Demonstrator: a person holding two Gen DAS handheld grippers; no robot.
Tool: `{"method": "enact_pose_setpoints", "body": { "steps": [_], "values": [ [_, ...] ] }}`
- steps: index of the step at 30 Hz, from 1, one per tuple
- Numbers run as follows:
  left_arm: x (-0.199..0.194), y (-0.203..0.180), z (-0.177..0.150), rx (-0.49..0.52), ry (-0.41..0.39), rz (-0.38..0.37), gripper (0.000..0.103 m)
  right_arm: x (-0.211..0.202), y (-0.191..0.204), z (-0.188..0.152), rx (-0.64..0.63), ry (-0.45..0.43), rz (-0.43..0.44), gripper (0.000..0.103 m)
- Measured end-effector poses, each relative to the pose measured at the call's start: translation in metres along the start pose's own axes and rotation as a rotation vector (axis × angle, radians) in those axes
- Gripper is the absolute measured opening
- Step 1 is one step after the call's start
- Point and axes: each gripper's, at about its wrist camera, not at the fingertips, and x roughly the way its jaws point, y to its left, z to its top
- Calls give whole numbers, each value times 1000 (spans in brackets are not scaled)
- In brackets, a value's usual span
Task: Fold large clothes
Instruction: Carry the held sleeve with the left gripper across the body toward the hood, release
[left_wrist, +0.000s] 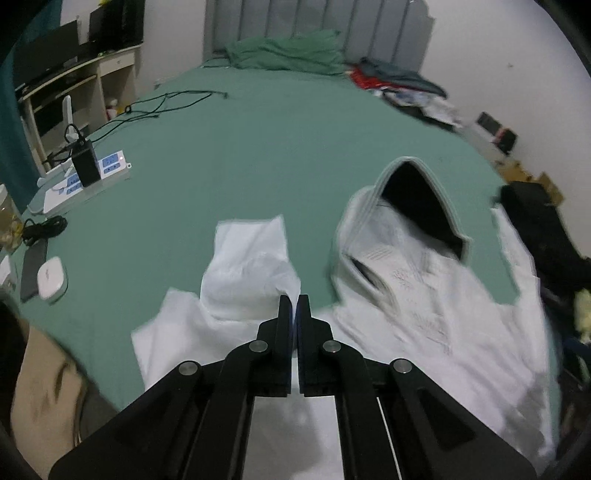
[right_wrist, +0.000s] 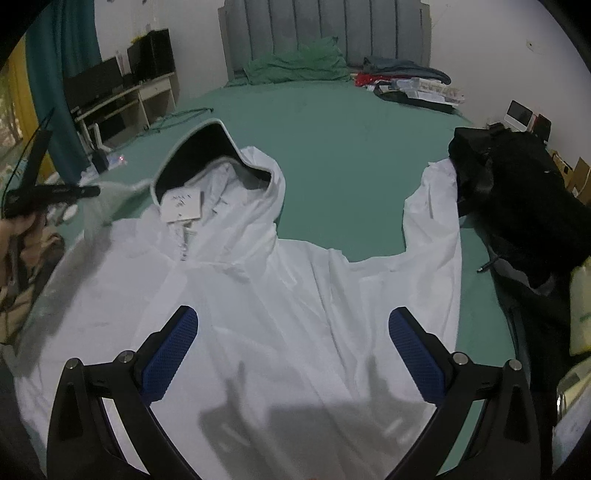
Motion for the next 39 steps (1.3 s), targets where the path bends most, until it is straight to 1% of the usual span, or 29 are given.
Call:
{"method": "enact_pose_setpoints", "body": {
  "steps": [3, 5, 8, 10, 12, 14, 15, 16, 18, 21, 23, 25, 28, 29, 30, 31, 32, 33, 34, 37, 39],
  "values": [
    [-28, -21, -24, 4, 33, -65, 2, -13, 0, -11, 27, 2, 21, 102],
    [-37, -32, -45, 13, 79, -101, 2, -21, 0, -22, 56, 10, 38, 102],
    [-39, -51, -81, 47, 171, -114, 2, -29, 1, -33, 80, 33, 60, 102],
    [-34, -59, -100, 55, 244, -98, 3, -34, 3, -35, 85, 30, 74, 102],
    [-30, -63, -107, 51, 291, -86, 11, -39, 4, -33, 87, 23, 89, 102],
    [-29, -66, -102, 52, 295, -73, 46, -44, 3, -32, 94, 14, 108, 102],
    [-31, -69, -98, 57, 279, -64, 50, -45, 2, -32, 98, 14, 113, 102],
    [-31, -72, -91, 67, 257, -53, 51, -45, 0, -31, 105, 16, 117, 102],
    [-27, -81, -78, 89, 233, -38, 51, -44, -3, -29, 118, 16, 126, 102],
    [-4, -88, -59, 90, 221, 25, 51, -43, -8, -27, 120, 20, 114, 102],
    [16, -89, -53, 99, 215, 67, 51, -41, -13, -27, 115, 20, 96, 102],
    [38, -84, -51, 102, 219, 147, 51, -39, -18, -28, 118, 26, 79, 102],
    [62, -69, -55, 54, 233, 204, 51, -33, -27, -28, 134, 44, 62, 102],
    [67, -63, -58, 39, 236, 214, 49, -31, -29, -28, 141, 47, 60, 102],
    [71, -58, -60, 23, 232, 205, 43, -29, -30, -28, 146, 49, 60, 102],
    [71, -54, -61, 15, 216, 191, 30, -27, -30, -28, 147, 54, 57, 102],
    [69, -52, -61, 20, 198, 195, 13, -25, -30, -28, 145, 58, 56, 102],
    [65, -51, -61, 26, 181, 197, 6, -23, -29, -27, 141, 60, 57, 102],
    [61, -49, -60, 22, 161, 190, 6, -22, -28, -28, 138, 64, 57, 102],
    [39, -42, -53, 14, 78, 200, 5, -18, -24, -29, 128, 75, 60, 102],
    [19, -41, -44, -4, 11, 178, 5, -18, -22, -31, 119, 76, 57, 102]
  ]
}}
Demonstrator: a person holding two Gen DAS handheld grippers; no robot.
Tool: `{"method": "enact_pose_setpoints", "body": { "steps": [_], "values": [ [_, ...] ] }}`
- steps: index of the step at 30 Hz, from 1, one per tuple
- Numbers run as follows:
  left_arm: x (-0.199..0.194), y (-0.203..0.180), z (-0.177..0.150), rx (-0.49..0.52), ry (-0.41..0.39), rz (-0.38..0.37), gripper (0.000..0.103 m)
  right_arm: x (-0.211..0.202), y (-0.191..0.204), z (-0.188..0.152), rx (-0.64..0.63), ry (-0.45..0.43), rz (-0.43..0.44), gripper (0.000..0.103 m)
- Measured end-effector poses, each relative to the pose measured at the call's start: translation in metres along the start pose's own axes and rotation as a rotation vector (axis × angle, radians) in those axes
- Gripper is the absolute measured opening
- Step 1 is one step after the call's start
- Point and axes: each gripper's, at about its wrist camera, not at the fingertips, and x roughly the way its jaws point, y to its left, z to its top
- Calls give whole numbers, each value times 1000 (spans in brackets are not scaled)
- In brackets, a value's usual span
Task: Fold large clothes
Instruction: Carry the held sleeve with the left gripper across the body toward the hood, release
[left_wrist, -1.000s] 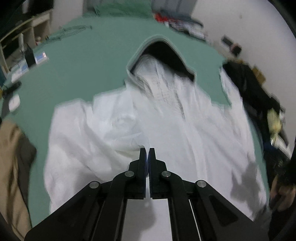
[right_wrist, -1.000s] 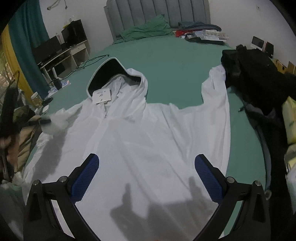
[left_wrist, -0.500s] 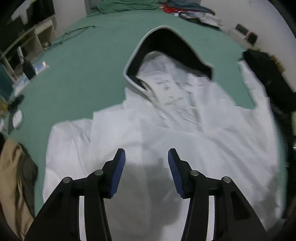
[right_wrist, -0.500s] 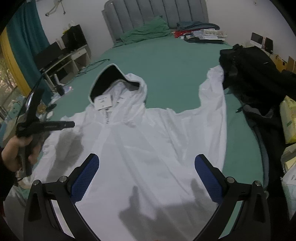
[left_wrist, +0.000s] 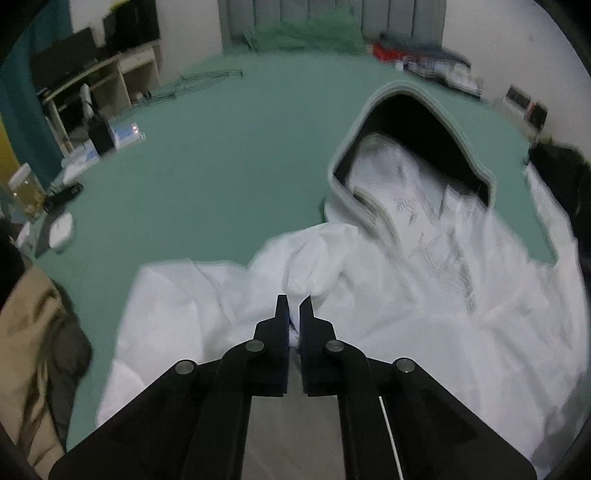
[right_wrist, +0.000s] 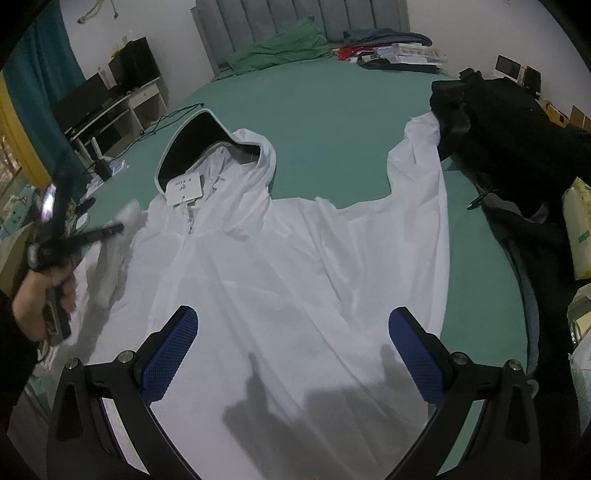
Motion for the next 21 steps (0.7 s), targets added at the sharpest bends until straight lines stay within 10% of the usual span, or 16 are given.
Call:
{"method": "enact_pose_setpoints", "body": {
  "steps": [10, 16, 19, 21],
  "values": [
    [-85, -95, 36, 149, -223, -263, 5, -23, -28, -3, 92, -57, -15, 102],
    [-85, -176, 16, 299, -116, -454, 7, -39, -43, -6, 128, -83, -20, 102],
    [-80, -197, -10, 381, -32, -489, 44, -41, -49, -7, 147, -82, -20, 102],
    [-81, -194, -28, 407, -23, -489, 49, -40, -50, -7, 155, -79, -18, 102]
  ]
}}
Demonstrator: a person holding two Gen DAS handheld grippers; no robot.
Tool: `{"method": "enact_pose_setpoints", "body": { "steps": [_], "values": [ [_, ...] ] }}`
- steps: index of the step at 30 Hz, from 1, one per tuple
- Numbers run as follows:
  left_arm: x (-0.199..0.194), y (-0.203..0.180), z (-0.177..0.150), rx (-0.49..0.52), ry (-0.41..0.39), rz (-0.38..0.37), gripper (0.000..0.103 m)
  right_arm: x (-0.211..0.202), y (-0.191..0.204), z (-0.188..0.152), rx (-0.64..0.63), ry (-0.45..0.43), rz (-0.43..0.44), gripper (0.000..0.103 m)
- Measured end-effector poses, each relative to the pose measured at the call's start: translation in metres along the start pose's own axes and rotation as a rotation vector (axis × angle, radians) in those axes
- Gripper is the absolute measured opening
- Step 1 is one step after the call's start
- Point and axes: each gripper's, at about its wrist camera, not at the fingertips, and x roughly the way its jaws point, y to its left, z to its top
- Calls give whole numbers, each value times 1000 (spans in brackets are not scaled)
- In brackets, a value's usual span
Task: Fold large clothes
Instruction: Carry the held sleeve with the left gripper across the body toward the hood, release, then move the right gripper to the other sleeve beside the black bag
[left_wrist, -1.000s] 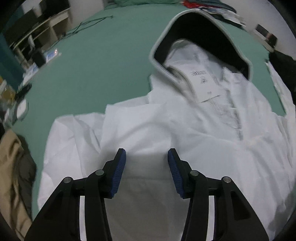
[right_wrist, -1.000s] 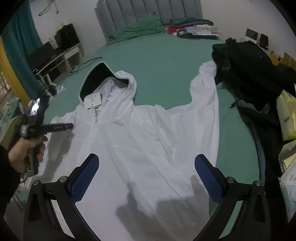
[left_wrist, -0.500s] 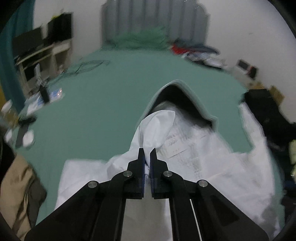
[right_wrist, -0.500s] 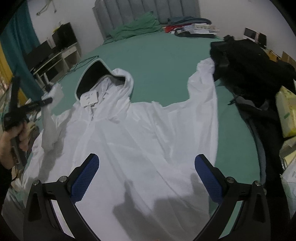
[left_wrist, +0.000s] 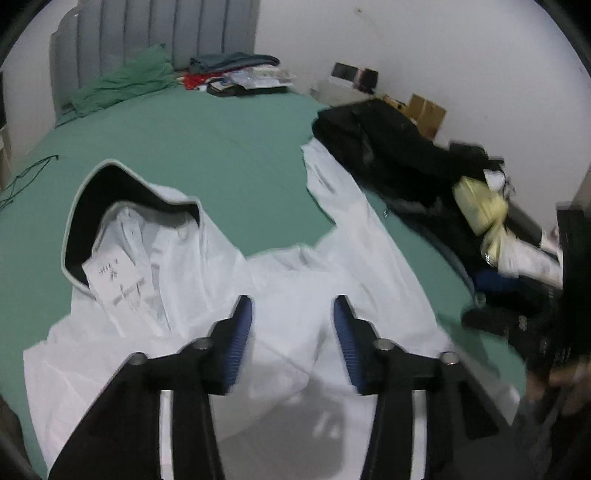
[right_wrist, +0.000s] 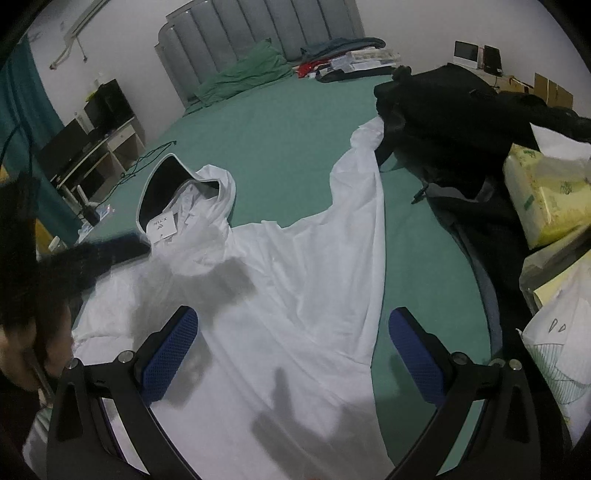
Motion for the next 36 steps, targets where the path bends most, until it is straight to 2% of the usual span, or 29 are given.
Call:
{"method": "enact_pose_setpoints", "body": {
  "steps": [2, 5, 10, 14, 16, 17, 18, 20, 22, 25, 26, 29, 30, 33, 36],
  "values": [
    [-4, 10, -18, -4, 35, 6, 49, 4, 2, -1, -4, 10, -5, 102],
    [-16, 42, -45, -68, 65, 46, 49, 13, 7, -3, -20, 26, -13, 102],
    [-50, 116, -88, -154, 67, 151, 49, 39, 22, -12, -65, 77, -39, 102],
    [-67, 174, -116, -243, 60, 229, 49, 56, 43, -17, -136, 68, -47, 101],
    [-72, 204, -130, -291, 48, 263, 49, 66, 60, -15, -212, 59, -56, 88],
    [-73, 215, -136, -311, 39, 273, 49, 72, 67, -12, -248, 61, -61, 74],
    [-75, 226, -140, -331, 30, 279, 49, 80, 73, -8, -277, 67, -72, 63],
    [-76, 248, -149, -371, 16, 297, 49, 97, 77, 0, -292, 79, -77, 61],
    [-73, 266, -150, -423, 46, 332, 49, 117, 70, 6, -268, 108, -86, 61],
    [-67, 282, -149, -458, 83, 318, 49, 143, 56, 2, -227, 184, -76, 60],
    [-67, 285, -149, -460, 82, 323, 49, 142, 56, 0, -241, 164, -79, 56],
    [-62, 287, -152, -462, 106, 328, 49, 135, 59, 2, -283, 130, -118, 12],
    [-59, 286, -153, -465, 115, 326, 49, 133, 58, 3, -280, 119, -139, 8],
    [-54, 283, -155, -453, 116, 342, 49, 125, 51, 2, -251, 95, -203, 8],
    [-55, 282, -153, -453, 102, 346, 49, 120, 47, -8, -223, 114, -257, 9]
  ]
}}
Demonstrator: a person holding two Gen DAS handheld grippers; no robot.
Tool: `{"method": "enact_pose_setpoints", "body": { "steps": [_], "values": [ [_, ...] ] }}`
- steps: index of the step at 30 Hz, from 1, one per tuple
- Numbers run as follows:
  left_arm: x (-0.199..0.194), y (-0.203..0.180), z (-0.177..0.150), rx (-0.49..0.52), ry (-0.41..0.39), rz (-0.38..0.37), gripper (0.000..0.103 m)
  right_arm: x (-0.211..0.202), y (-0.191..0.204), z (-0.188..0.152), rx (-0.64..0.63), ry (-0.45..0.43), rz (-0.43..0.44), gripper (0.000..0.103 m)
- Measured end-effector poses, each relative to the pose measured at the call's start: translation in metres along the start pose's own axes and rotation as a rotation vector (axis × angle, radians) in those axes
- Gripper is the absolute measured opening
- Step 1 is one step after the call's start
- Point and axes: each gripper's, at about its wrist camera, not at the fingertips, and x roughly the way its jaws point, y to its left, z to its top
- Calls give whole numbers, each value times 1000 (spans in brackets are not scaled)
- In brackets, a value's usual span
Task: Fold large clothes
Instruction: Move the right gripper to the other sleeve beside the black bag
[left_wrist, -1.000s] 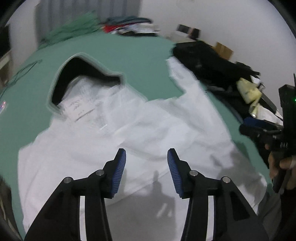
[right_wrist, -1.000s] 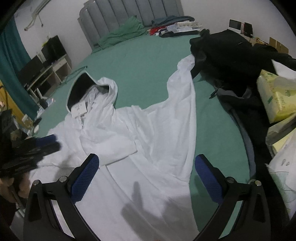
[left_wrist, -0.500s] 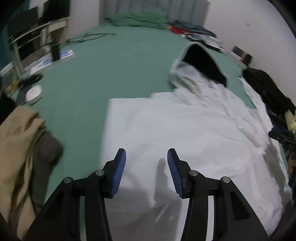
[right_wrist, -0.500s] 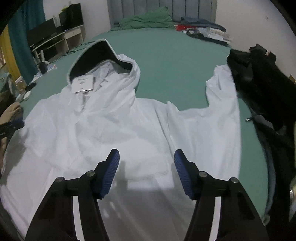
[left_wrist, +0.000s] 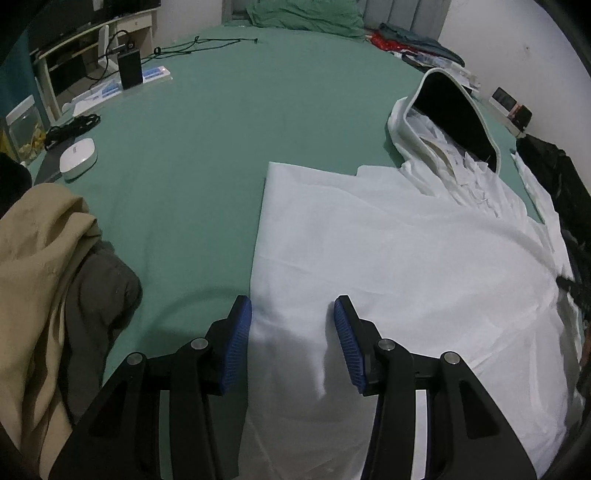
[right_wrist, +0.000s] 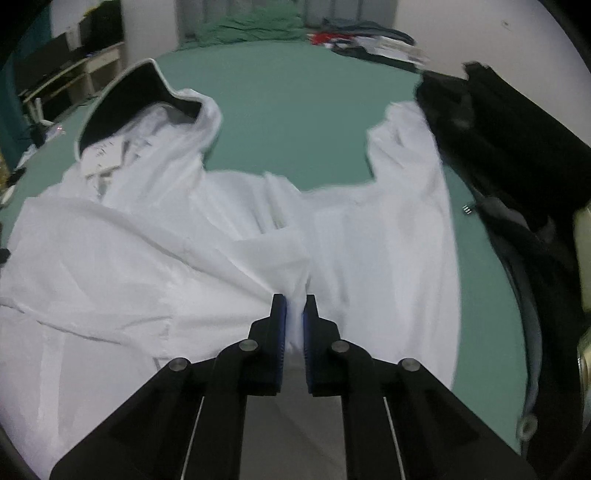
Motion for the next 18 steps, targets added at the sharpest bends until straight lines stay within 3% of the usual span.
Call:
{"method": "enact_pose_setpoints", "body": {
  "steps": [2, 5, 6, 11, 18],
  "values": [
    [-1, 0, 1, -17, -12, -9, 49, -2, 0, -6, 20, 22, 8, 17],
    [-6, -1, 2, -22, -50, -4, 49, -16, -9, -6, 59, -11, 56, 58],
    [-8, -2, 3, -22, -64, 0, 49, -21, -13, -3, 67, -29, 52, 63],
    [-22, -3, 12, -13, -161, 30, 49, -29, -54, 27, 83, -92, -22, 64],
    [-31, -2, 25, 22, -257, 92, 49, 2, -117, 73, 98, -129, -113, 64]
  ]
}}
